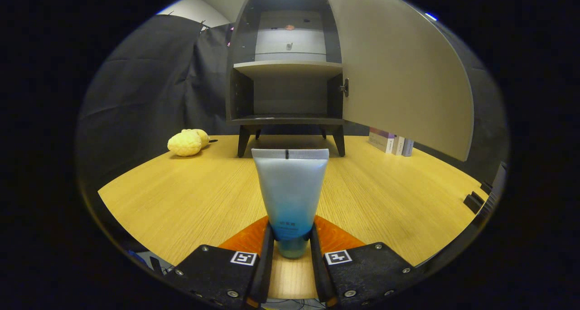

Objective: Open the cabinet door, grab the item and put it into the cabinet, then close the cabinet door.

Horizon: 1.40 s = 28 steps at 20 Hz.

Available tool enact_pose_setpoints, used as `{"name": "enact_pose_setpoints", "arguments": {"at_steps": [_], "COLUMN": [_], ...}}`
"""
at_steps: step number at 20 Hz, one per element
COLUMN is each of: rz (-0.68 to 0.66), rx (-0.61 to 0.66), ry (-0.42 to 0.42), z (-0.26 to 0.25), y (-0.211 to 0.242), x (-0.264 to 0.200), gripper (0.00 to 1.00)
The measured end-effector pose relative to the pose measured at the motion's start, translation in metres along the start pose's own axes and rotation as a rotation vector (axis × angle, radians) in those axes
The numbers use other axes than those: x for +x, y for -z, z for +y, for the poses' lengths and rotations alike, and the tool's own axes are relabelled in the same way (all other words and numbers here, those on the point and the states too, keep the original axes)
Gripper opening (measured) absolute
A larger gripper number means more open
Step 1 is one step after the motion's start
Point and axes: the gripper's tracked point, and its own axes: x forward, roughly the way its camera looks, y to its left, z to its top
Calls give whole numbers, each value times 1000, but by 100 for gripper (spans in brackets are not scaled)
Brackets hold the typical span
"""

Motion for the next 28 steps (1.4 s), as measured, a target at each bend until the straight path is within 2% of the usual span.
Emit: {"name": "enact_pose_setpoints", "arguments": {"at_steps": [8,14,19,23,28], "rz": [-30,-49,-146,-223,-292], "rx": [-39,-39,-83,-82,-65], "ry": [-53,-32,-47,-63,-79], "z": [-10,-19,0,12,16], "y": [-102,-201,-297,-365,-435], "x": [-26,-28,-25,-9,54], "gripper": [40,40,40,40,40]}}
